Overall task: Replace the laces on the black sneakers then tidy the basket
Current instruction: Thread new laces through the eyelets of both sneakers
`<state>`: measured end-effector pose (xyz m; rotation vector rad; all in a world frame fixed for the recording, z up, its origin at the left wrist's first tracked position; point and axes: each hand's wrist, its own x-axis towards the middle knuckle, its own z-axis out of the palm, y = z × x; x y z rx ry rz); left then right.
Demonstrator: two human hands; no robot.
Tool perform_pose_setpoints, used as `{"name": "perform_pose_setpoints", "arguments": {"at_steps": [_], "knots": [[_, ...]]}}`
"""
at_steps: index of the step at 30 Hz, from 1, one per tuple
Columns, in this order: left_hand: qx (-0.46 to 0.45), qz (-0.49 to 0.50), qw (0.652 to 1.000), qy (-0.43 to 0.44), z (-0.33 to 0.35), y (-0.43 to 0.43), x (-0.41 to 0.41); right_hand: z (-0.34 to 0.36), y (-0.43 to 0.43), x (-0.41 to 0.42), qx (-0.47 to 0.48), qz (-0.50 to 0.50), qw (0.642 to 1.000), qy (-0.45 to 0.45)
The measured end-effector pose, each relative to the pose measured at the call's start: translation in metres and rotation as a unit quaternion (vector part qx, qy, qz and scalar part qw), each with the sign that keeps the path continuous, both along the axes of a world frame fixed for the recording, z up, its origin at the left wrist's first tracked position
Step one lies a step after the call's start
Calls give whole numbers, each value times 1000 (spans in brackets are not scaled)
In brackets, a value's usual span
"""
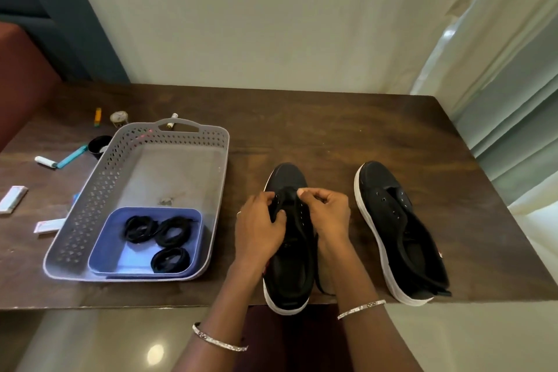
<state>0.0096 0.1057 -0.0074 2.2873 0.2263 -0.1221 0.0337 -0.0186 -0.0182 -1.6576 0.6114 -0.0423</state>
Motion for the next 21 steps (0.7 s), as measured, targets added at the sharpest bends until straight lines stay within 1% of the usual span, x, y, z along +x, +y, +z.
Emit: {"name": "perform_pose_setpoints", "arguments": {"at_steps": [5, 11, 14, 21], "knots": [[14, 32, 999, -38, -5, -3, 0, -13, 5, 6, -61, 29, 998, -2], [15, 39, 999, -35, -11, 1, 1, -13, 11, 9, -150, 73, 985, 34], [-9, 53, 998, -19, -12, 4, 2, -8, 16, 10, -179, 83, 979, 51], [-90, 61, 994, 23, -14, 17, 6, -11, 20, 10, -186, 82, 978, 52]]}}
